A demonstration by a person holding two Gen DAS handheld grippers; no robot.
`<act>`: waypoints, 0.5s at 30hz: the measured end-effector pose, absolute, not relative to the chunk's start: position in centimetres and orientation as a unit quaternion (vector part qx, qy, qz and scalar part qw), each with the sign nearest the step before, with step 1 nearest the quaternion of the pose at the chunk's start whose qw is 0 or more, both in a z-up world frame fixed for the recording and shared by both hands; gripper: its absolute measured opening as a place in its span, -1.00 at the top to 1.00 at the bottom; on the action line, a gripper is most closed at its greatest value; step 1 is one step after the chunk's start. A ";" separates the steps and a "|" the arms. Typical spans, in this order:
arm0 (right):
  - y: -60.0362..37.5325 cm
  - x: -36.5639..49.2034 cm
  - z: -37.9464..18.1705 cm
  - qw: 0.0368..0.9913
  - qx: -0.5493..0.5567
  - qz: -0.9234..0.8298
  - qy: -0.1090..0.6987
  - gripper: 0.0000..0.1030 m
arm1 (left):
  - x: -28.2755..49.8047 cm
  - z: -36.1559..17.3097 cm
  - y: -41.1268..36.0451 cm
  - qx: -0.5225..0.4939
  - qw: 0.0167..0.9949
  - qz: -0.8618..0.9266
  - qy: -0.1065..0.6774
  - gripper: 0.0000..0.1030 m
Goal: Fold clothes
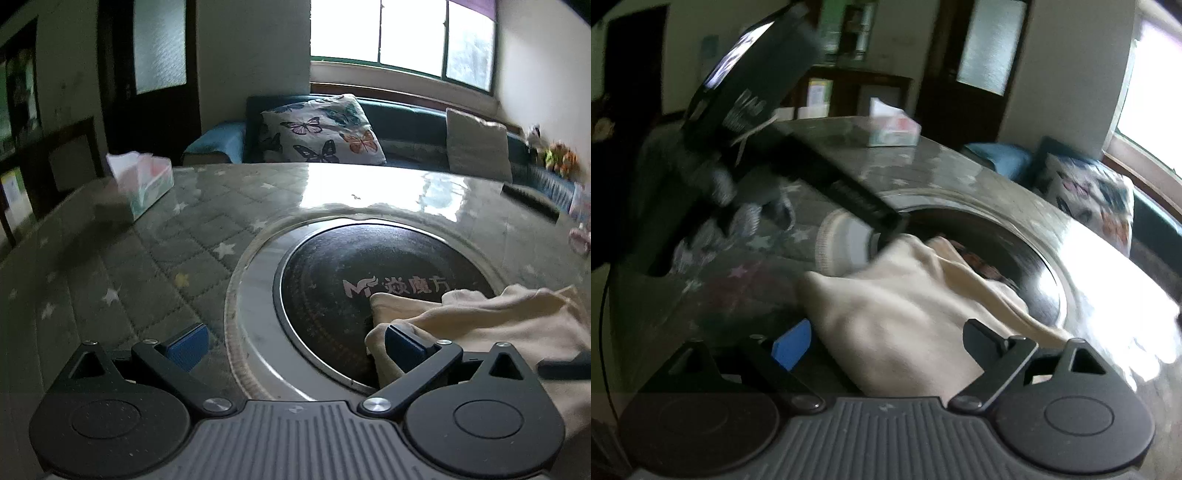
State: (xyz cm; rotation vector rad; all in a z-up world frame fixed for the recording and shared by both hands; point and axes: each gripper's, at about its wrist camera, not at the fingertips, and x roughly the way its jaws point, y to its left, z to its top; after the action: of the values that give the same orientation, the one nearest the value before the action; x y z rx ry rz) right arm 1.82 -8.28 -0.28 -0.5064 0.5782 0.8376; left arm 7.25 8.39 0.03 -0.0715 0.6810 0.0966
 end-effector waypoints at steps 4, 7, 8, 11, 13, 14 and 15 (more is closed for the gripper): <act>-6.0 0.5 -0.9 0.832 -0.279 0.406 0.257 -0.46 | 6.6 0.3 9.4 -0.079 0.936 0.034 0.341 -0.94; -4.7 -0.3 -1.4 0.825 -0.304 0.408 0.246 0.00 | 6.3 0.3 9.8 -0.109 0.930 0.018 0.351 -0.85; -4.3 -0.5 -1.7 0.824 -0.312 0.404 0.244 0.06 | 6.2 0.2 9.9 -0.120 0.927 0.011 0.355 -0.83; -3.8 -0.7 -2.0 0.827 -0.322 0.393 0.240 0.37 | 5.8 0.0 10.0 -0.156 0.917 -0.006 0.368 -0.80; -4.4 -0.5 -1.4 0.833 -0.303 0.395 0.241 0.61 | 5.6 0.0 10.0 -0.183 0.909 -0.014 0.374 -0.80; -4.8 -0.5 -1.0 0.837 -0.292 0.395 0.241 0.66 | 5.5 0.0 10.0 -0.194 0.906 -0.017 0.376 -0.80; -5.2 -0.4 -0.5 0.841 -0.280 0.395 0.241 0.69 | 5.4 0.1 10.0 -0.205 0.903 -0.020 0.378 -0.83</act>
State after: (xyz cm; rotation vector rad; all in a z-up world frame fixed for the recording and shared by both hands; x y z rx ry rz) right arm -0.40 -5.16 -0.54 -0.5918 0.5085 0.8345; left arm 5.38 9.96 0.08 -0.4242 0.7806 -0.0406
